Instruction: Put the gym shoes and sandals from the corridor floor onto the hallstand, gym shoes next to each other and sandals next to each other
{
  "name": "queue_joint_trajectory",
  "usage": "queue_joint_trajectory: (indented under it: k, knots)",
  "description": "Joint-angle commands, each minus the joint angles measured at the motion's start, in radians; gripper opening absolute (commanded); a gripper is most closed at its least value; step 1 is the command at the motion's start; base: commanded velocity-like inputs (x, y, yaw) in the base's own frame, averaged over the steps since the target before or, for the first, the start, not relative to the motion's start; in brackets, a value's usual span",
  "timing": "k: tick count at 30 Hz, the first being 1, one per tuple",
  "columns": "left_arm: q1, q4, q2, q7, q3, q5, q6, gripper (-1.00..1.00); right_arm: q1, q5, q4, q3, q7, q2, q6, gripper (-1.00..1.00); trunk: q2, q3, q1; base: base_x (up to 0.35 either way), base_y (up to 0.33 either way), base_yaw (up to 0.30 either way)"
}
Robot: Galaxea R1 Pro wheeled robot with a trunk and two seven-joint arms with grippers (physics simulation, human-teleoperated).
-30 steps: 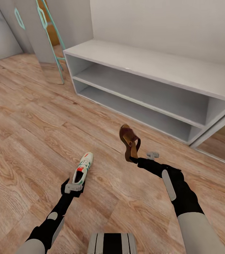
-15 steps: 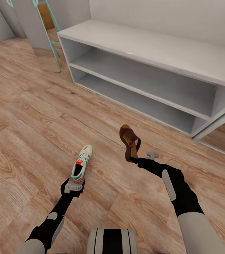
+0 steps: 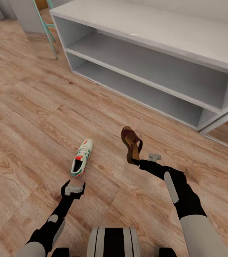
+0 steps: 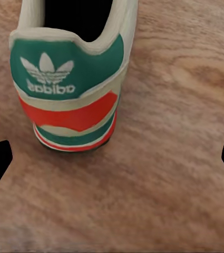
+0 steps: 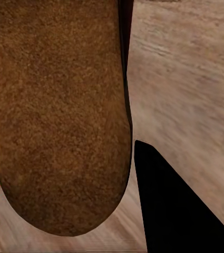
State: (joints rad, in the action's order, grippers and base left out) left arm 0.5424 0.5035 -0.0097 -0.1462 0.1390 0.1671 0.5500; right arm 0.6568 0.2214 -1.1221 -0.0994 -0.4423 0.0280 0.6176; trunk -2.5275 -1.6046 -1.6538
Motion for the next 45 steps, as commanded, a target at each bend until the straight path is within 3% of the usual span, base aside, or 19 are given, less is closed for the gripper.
queue_joint_trajectory:
  k: [1, 43, 45]
  knots:
    - [0.001, 0.000, -0.001, -0.006, 0.008, 0.007, 0.004, 1.00, 0.001, 0.010, -0.001, -0.003, -0.001, 0.001, 0.010, -1.00, 0.000, -0.006, 0.000, 0.000, 0.000, 0.000]
    - [0.001, 0.000, -0.001, -0.006, 0.006, 0.003, 0.004, 1.00, 0.001, 0.011, -0.001, -0.003, -0.001, 0.001, 0.010, -1.00, -0.001, -0.015, -0.001, 0.047, 0.014, 0.000]
    - [0.001, 0.000, -0.001, -0.006, 0.007, 0.003, 0.004, 1.00, 0.001, 0.011, -0.001, -0.003, -0.001, 0.001, 0.010, -1.00, -0.001, -0.024, -0.002, 0.000, 0.000, 0.000]
